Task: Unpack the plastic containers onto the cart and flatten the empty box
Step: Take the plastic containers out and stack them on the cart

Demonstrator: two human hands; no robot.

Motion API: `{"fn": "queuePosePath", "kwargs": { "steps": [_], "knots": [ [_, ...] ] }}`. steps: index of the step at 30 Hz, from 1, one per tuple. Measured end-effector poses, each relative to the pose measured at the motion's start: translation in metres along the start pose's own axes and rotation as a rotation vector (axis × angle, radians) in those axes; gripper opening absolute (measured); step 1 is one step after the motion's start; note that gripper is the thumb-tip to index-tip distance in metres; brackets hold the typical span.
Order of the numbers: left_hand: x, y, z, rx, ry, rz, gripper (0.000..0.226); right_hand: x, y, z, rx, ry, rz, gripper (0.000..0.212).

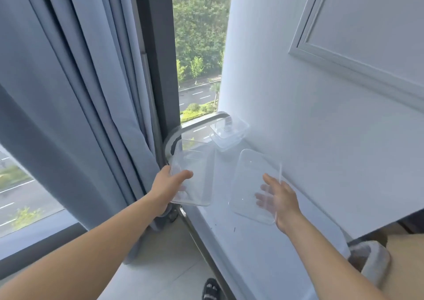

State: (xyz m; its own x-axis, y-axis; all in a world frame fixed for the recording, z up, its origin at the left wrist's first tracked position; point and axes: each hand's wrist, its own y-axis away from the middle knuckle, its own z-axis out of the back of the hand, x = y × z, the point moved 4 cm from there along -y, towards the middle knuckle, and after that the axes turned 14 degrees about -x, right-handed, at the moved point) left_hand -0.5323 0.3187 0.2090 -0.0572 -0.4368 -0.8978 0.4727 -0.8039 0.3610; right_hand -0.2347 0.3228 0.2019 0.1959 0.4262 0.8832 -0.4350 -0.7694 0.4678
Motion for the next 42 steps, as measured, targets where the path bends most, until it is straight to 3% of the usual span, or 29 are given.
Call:
{"fn": "queuePosePath", "kwargs": {
  "steps": [7,15,19,23,29,34,42],
  "knots": [
    [-0.051,-0.087,-0.017,-0.019,-0.066,-0.076,0.025,-0.015,-0.071,-0.056,-0.082,0.036,-0.054,0.027],
    [-0.078,-0.169,-0.032,0.042,-0.113,-0.024,0.029,-0.044,-0.132,-0.134,-0.082,0.212,-0.140,0.030],
    [-0.070,-0.209,-0.028,0.136,-0.176,0.015,0.042,-0.060,-0.146,-0.178,-0.080,0.265,-0.200,0.035],
    [-0.061,-0.251,-0.030,0.216,-0.226,0.022,0.031,-0.072,-0.161,-0.218,-0.131,0.294,-0.253,0.043],
    [-0.047,-0.290,-0.040,0.368,-0.280,0.074,0.065,-0.092,-0.169,-0.261,-0.253,0.281,-0.367,0.045],
    [-0.035,-0.305,-0.041,0.435,-0.278,0.087,0.048,-0.100,-0.175,-0.281,-0.345,0.264,-0.372,0.047],
    [-0.035,-0.309,-0.043,0.460,-0.246,0.095,0.048,-0.106,-0.195,-0.300,-0.409,0.317,-0.313,0.040]
  ]
}}
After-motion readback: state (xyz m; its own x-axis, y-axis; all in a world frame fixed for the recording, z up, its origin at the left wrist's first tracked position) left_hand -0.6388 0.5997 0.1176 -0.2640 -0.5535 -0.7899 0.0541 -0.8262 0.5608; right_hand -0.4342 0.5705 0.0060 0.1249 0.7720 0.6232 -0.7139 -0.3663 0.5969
